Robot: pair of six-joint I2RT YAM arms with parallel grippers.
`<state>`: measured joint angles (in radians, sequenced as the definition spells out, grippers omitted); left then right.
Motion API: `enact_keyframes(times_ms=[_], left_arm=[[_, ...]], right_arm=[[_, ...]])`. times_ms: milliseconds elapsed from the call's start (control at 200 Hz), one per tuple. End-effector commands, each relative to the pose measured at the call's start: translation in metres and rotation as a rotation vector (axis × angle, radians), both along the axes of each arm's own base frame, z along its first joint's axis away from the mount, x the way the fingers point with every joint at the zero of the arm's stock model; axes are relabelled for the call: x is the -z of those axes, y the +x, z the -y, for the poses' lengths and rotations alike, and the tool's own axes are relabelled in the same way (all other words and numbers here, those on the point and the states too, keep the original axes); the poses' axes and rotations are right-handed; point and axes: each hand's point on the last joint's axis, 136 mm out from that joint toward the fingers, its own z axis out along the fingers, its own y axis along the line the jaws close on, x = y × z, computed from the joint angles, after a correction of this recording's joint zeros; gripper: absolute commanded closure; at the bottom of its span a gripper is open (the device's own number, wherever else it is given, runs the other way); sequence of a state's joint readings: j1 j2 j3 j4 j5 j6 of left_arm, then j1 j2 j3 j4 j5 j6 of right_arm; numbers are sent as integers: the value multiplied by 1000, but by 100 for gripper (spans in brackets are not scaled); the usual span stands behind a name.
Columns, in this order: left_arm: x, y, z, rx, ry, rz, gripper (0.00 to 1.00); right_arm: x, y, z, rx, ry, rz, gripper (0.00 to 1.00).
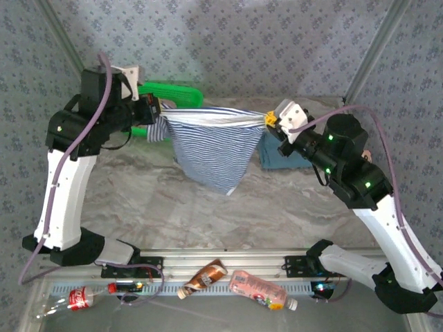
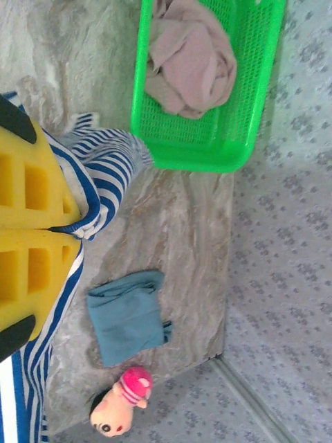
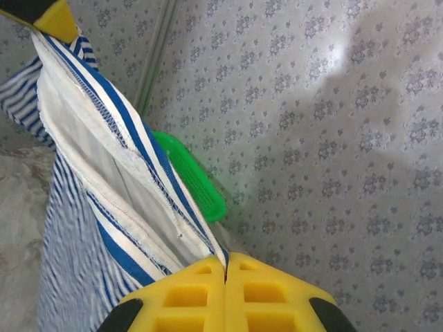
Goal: Fold and stack the tank tops
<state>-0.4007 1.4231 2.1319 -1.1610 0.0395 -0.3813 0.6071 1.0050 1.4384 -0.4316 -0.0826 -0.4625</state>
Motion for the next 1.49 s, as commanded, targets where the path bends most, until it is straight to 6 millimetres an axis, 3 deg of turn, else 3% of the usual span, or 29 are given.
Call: enact_keyframes(times_ms=[0, 70, 130, 225, 290, 505, 625, 695, 805, 974, 1084, 1094, 1149, 1184, 1249, 1354, 1424, 1489], left_arm=[[10, 41, 4, 3, 51, 18, 96], [-9, 63, 17, 37, 26, 80, 96], [-26, 83, 31, 74, -3, 129, 96], [-59, 100, 55, 144, -50, 234, 96], [-69, 112, 69, 182, -85, 290, 96], [-100, 137, 94, 253, -190, 444, 96], [-113, 137, 89, 256, -197, 495, 97], [-110, 136, 84, 249, -179, 484, 96], [-69, 130, 81, 273, -119, 327, 96], [47, 102, 71, 286, 107, -63, 95], [113, 81, 40, 169, 109, -129, 97], [112, 77, 35, 153, 94, -125, 97], [153, 58, 13, 80, 76, -201, 97], [179, 43, 1, 53, 97, -271, 96], [224, 18, -14, 31, 149, -388, 94], [277, -9, -46, -55, 206, -533, 92], [297, -19, -71, -138, 247, -598, 90], [309, -26, -94, -223, 295, -655, 90]], right_arm=[[-4, 30, 1, 52, -38, 85, 95], [-17, 49, 3, 75, -18, 137, 95], [-40, 64, 10, 118, -14, 218, 95], [-73, 71, 11, 119, -9, 305, 95], [-87, 74, 11, 115, -19, 339, 95], [-115, 65, 7, 79, -24, 405, 95], [-125, 49, 1, 32, -3, 409, 95], [-116, 39, -8, -12, -15, 371, 95], [-71, 27, -18, -67, -72, 222, 95], [29, -16, -42, -194, -64, -128, 95], [96, -58, -71, -305, -80, -336, 96], [102, -61, -73, -308, -84, -353, 95], [138, -83, -88, -358, -124, -437, 96], [172, -96, -97, -381, -174, -500, 95], [207, -114, -112, -423, -212, -569, 95], [251, -137, -138, -509, -272, -646, 95], [273, -147, -154, -570, -311, -683, 95], [282, -151, -168, -623, -306, -702, 95]])
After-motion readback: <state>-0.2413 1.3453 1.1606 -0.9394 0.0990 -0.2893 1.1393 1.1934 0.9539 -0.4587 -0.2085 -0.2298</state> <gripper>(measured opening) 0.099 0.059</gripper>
